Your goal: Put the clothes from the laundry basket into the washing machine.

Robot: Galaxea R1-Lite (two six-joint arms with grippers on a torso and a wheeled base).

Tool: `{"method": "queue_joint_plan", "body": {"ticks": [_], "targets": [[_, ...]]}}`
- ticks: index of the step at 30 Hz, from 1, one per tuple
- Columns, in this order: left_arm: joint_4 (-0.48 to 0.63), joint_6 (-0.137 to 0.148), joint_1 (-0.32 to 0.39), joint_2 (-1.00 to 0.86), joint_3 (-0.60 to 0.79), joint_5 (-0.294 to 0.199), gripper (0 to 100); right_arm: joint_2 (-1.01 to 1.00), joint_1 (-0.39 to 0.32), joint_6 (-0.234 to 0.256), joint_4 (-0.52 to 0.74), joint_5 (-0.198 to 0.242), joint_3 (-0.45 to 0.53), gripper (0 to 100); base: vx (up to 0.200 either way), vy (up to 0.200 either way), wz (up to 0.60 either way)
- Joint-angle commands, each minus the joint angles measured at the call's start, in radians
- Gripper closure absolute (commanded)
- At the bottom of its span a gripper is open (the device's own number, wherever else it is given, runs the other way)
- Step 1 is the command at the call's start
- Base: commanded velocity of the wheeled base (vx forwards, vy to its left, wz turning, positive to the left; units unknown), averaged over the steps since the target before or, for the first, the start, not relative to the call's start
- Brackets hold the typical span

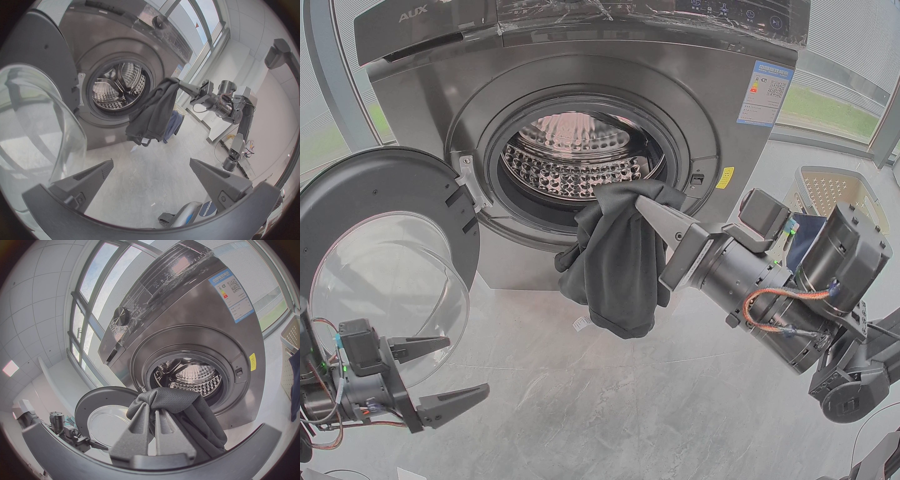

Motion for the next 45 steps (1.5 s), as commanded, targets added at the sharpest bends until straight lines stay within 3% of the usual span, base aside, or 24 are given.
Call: {"method": "queue_joint_plan", "body": {"ticks": [1,5,9,19,27,30,37,45], "targets": [[-0.049,-0.010,-0.078,0.176,-0.036,0.023,0,0.010,0.001,-0.001,0.007,0.017,-0.034,100,0.000,0.000,0.00],[-0.089,-0.024,-0.113,0.216,-0.050,0.024,0,0.020,0.001,-0.001,0.002,0.019,-0.042,100,0.000,0.000,0.00],[-0.126,-0.073,-0.155,0.285,-0.100,0.024,0,0.039,0.002,-0.001,-0.004,0.019,-0.049,100,0.000,0.000,0.00],[-0.169,-0.078,-0.216,0.386,-0.145,0.029,0,0.050,0.004,0.001,-0.004,0.016,-0.065,100,0.000,0.000,0.00],[-0.274,-0.087,-0.291,0.520,-0.189,0.093,0,0.043,0.005,0.003,-0.006,0.011,-0.059,100,0.000,0.000,0.00],[-0.302,-0.096,-0.298,0.555,-0.202,0.095,0,0.042,0.007,0.003,-0.006,0.010,-0.059,100,0.000,0.000,0.00],[-0.422,-0.125,-0.307,0.705,-0.258,0.152,0,0.031,0.013,0.003,-0.007,0.008,-0.054,100,0.000,0.000,0.00],[-0.515,-0.128,-0.302,0.817,-0.327,0.192,0,0.023,0.019,0.003,-0.007,0.007,-0.054,100,0.000,0.000,0.00]]}}
